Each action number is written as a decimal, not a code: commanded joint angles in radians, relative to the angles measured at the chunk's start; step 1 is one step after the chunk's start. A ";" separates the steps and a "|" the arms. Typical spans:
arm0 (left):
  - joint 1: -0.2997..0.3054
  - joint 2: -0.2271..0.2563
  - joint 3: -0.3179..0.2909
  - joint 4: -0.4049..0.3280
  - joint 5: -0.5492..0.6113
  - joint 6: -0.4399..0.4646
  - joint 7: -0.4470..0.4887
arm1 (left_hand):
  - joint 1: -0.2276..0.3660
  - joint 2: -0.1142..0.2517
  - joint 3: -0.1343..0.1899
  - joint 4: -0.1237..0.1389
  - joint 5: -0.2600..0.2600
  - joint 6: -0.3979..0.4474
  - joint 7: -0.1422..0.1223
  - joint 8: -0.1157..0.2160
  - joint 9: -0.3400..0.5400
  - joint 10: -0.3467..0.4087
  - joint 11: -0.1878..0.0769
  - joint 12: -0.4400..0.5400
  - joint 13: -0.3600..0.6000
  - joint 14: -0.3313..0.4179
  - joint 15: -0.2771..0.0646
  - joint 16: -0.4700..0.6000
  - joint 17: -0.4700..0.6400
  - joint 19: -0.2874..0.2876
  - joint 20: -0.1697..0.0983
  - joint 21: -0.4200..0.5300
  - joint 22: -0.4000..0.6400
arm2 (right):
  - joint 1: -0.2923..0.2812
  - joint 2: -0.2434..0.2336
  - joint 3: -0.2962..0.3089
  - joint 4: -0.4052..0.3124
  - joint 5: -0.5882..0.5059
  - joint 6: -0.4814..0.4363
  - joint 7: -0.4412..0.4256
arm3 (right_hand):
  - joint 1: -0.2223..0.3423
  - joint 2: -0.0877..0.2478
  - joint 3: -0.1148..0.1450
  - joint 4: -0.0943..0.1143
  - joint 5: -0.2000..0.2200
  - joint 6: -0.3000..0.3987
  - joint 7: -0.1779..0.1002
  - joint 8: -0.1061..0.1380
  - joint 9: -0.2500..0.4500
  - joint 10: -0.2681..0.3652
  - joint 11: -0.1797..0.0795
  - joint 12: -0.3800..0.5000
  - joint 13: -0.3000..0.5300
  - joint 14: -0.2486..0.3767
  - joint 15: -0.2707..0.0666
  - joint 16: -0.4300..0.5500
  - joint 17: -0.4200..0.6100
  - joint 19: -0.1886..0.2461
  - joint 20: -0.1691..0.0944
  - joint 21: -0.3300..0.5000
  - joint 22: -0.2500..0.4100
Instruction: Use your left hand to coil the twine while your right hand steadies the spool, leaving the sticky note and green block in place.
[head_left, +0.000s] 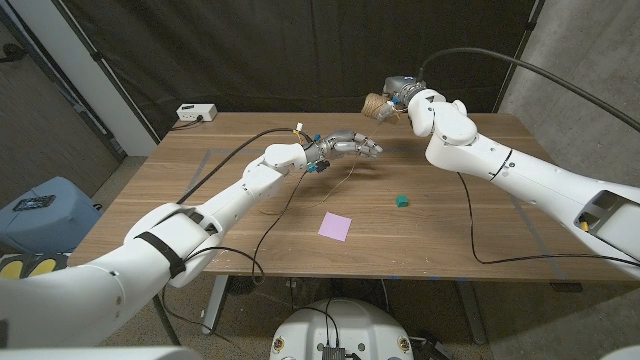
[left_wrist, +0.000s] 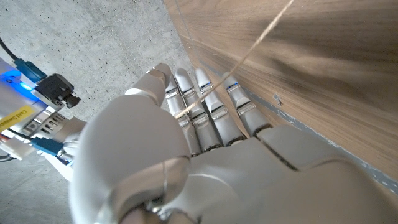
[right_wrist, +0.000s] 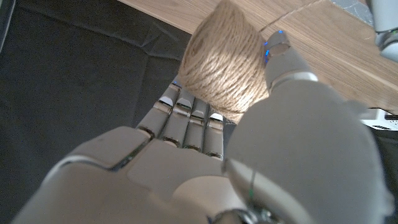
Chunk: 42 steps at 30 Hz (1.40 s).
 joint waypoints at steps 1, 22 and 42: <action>0.013 0.017 -0.001 -0.045 -0.017 0.006 -0.013 | 0.007 -0.001 -0.002 0.004 0.007 0.018 0.001 0.004 0.003 0.010 -0.004 -0.001 0.005 0.017 -0.002 0.003 -0.001 0.011 -0.005 0.009 0.001 | 0.007 -0.006 -0.001 0.016 -0.002 -0.006 0.002 | 0.066 0.104 0.002 0.003 0.006 0.109 -0.096 -0.001 0.000 0.146 -0.132 -0.003 -0.001 0.026 -0.135 0.006 0.006 0.011 0.000 0.003 0.003; 0.014 0.027 -0.029 -0.046 -0.050 -0.037 -0.032 | 0.011 0.005 -0.002 0.005 0.015 0.044 0.001 0.010 0.004 0.042 -0.010 0.005 0.017 0.045 -0.006 0.009 0.000 0.018 -0.012 0.018 0.001 | 0.032 -0.016 -0.007 0.055 -0.018 -0.036 0.021 | 0.069 0.110 -0.004 0.003 0.005 0.123 -0.106 -0.005 -0.008 0.160 -0.136 -0.006 -0.013 0.028 -0.143 0.005 0.011 0.013 -0.005 0.002 0.003; 0.029 0.043 -0.050 -0.120 -0.075 -0.050 -0.034 | 0.008 0.008 -0.002 0.006 0.022 0.060 0.000 0.013 0.003 0.058 -0.015 0.005 0.029 0.059 -0.012 0.007 -0.003 0.018 -0.014 0.023 0.000 | 0.029 -0.038 -0.004 0.062 -0.021 -0.060 0.028 | 0.070 0.119 -0.009 0.004 0.004 0.153 -0.117 0.000 -0.013 0.184 -0.141 -0.004 -0.022 0.048 -0.154 0.004 0.011 0.022 -0.015 0.003 0.003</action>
